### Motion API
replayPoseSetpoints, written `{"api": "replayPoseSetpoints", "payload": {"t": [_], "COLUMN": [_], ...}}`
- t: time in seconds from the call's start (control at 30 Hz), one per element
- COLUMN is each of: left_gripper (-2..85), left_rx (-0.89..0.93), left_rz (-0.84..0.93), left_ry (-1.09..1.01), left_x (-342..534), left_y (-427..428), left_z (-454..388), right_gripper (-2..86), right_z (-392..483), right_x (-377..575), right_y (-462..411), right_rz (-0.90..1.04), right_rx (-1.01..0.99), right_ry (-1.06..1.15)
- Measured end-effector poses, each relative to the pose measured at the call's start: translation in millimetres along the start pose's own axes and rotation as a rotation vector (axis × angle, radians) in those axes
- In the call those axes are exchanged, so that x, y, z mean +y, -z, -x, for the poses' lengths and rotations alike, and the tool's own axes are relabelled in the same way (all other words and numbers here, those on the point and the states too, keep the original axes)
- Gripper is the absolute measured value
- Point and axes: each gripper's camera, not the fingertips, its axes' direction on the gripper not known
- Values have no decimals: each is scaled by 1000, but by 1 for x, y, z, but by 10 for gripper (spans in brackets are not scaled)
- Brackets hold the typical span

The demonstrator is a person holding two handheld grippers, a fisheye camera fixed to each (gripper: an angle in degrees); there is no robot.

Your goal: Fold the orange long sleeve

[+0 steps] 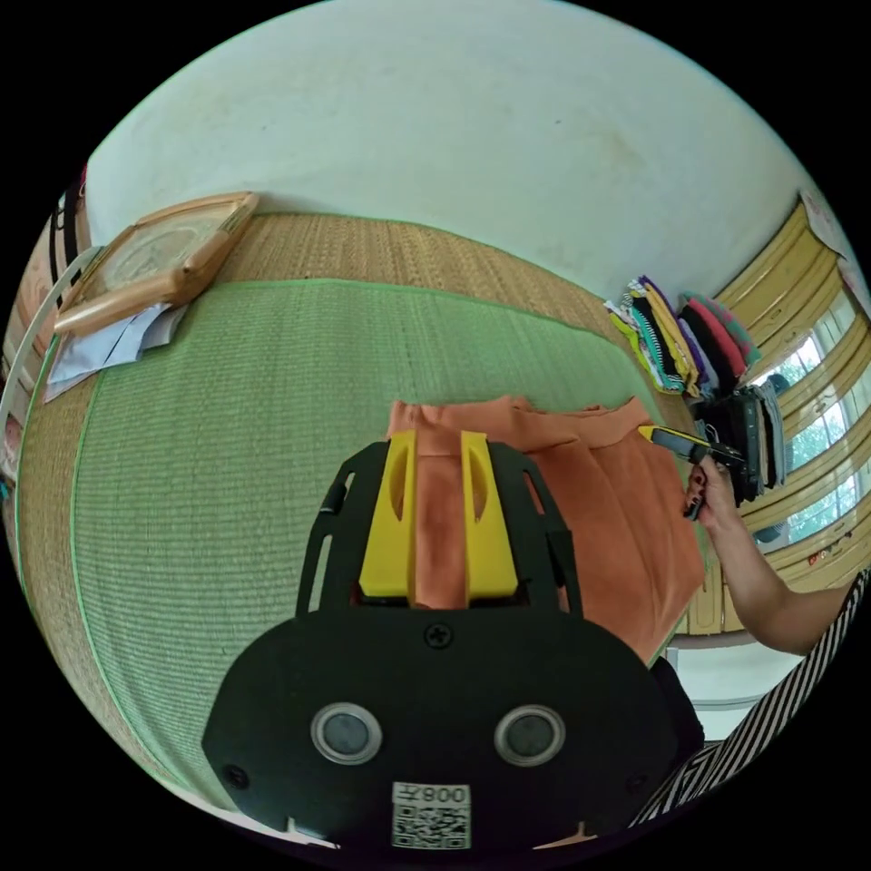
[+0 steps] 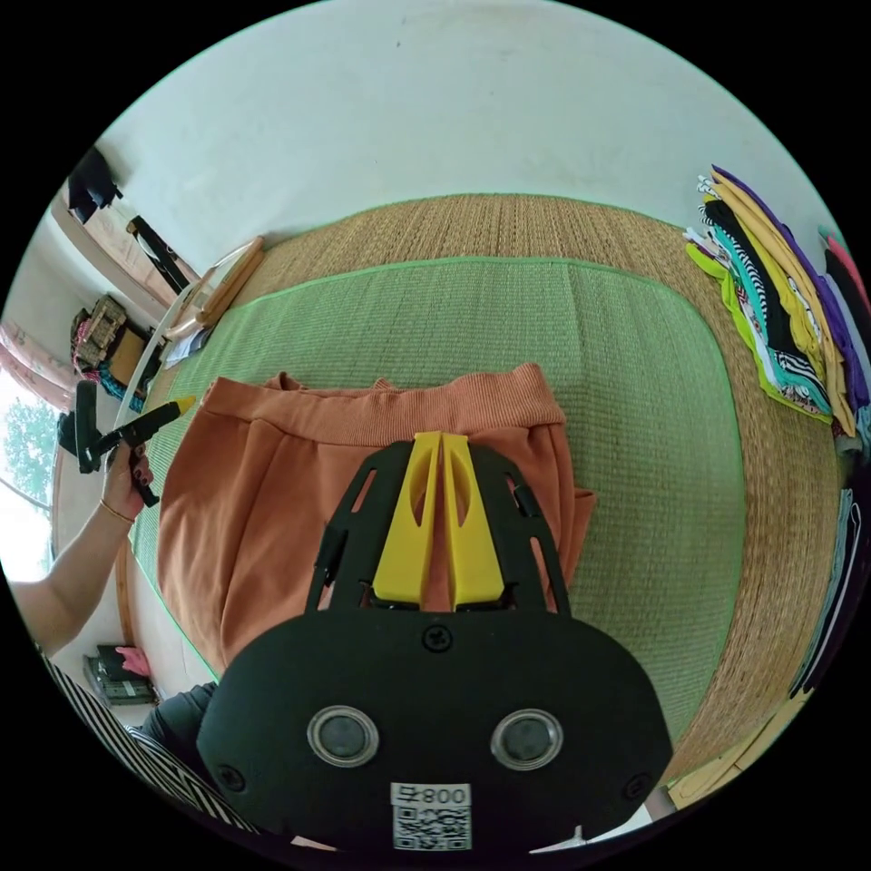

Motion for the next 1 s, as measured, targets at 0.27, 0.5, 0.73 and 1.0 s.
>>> {"api": "replayPoseSetpoints", "payload": {"t": [0.27,0.5,0.73,1.0], "left_gripper": [16,6,2,3], "left_rx": [-70,-22,-246,8], "left_rz": [59,49,150,-64], "left_ry": [82,48,91,73], "left_x": [9,21,32,60], "left_y": [-26,-39,-78,-62], "left_z": [24,25,42,38], "right_gripper": [1,0,-1,1], "right_z": [-23,-62,-103,-101], "right_x": [15,27,38,55], "right_y": [18,4,-14,23], "right_rz": [-41,-17,8,-76], "right_rx": [-3,-4,-42,-78], "right_ry": [-15,-63,-128,-85]}}
